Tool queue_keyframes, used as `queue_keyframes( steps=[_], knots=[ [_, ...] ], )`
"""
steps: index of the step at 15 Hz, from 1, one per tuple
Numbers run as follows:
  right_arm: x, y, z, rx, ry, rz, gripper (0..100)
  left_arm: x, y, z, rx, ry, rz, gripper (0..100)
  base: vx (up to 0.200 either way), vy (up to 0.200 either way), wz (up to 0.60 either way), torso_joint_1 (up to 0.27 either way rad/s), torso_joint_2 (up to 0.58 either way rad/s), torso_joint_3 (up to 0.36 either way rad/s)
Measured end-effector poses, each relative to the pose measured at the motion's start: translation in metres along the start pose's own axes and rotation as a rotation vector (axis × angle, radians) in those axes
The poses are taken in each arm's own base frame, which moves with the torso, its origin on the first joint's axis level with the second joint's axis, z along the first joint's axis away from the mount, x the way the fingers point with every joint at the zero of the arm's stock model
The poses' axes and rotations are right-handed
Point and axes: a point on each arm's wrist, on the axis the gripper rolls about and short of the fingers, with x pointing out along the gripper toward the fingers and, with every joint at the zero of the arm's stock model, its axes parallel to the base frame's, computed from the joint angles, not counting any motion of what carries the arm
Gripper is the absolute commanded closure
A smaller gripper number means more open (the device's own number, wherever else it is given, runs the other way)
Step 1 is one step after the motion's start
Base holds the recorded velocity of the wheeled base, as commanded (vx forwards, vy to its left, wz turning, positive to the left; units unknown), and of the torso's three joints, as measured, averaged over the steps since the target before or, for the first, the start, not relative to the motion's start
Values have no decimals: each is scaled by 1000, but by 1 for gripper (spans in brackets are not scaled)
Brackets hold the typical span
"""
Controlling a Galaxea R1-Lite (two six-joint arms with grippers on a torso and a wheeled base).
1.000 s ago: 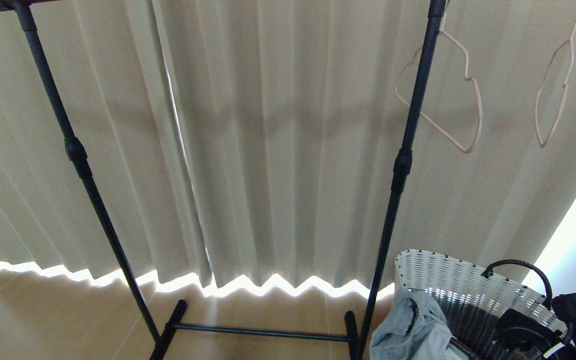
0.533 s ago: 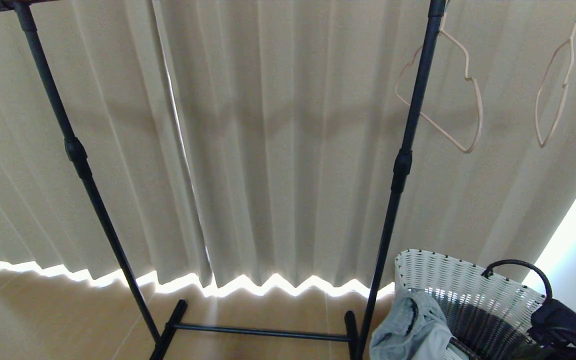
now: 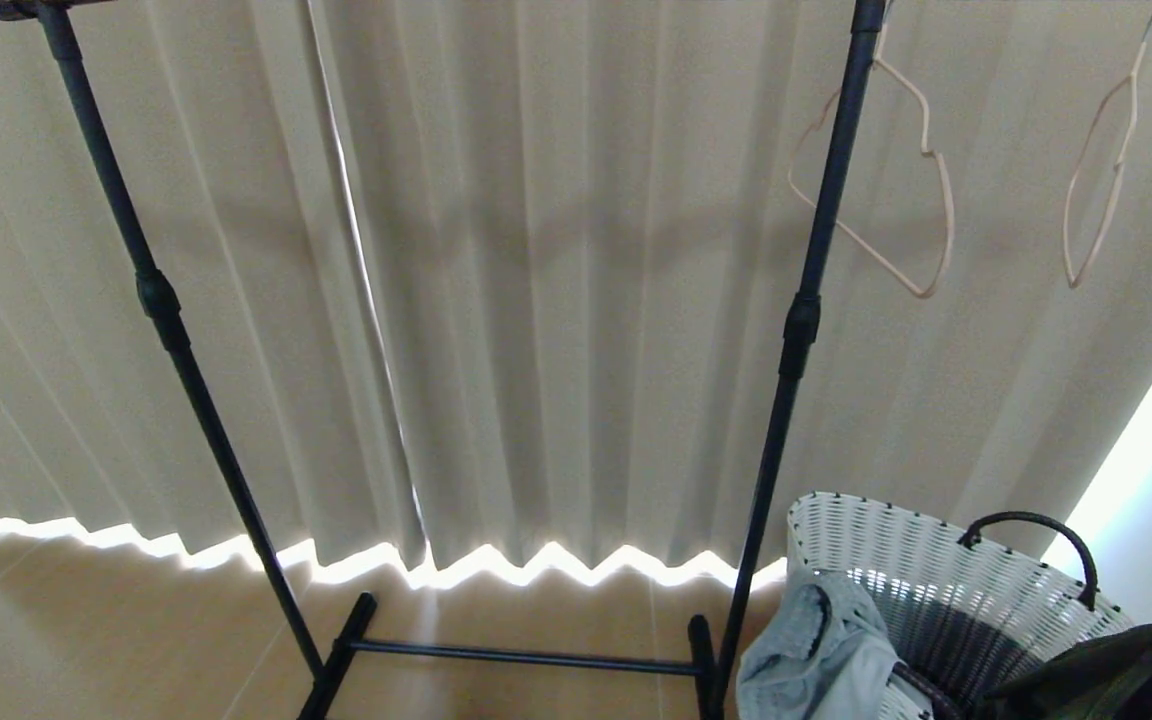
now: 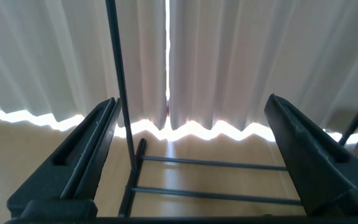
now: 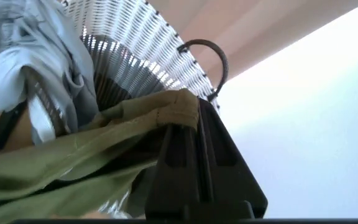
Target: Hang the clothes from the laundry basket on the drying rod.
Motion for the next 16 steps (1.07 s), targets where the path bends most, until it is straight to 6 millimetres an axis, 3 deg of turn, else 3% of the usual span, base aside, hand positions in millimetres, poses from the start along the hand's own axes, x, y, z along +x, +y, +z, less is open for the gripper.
queue_keyframes(
  steps=[3, 10, 16],
  knots=[
    [-7, -2, 0, 10, -41, -24, 100, 0, 0, 0, 0, 0, 1, 0, -200, 0, 0, -1, 5, -1],
    [-14, -1, -4, 14, -58, -34, 100, 0, 0, 0, 0, -1, 1, 0, 0, 0, 0, 0, 0, 0],
    [-18, -1, -6, 14, -60, -35, 100, 0, 0, 0, 0, -1, 1, 0, 0, 200, 0, 2, 3, 2]
  ],
)
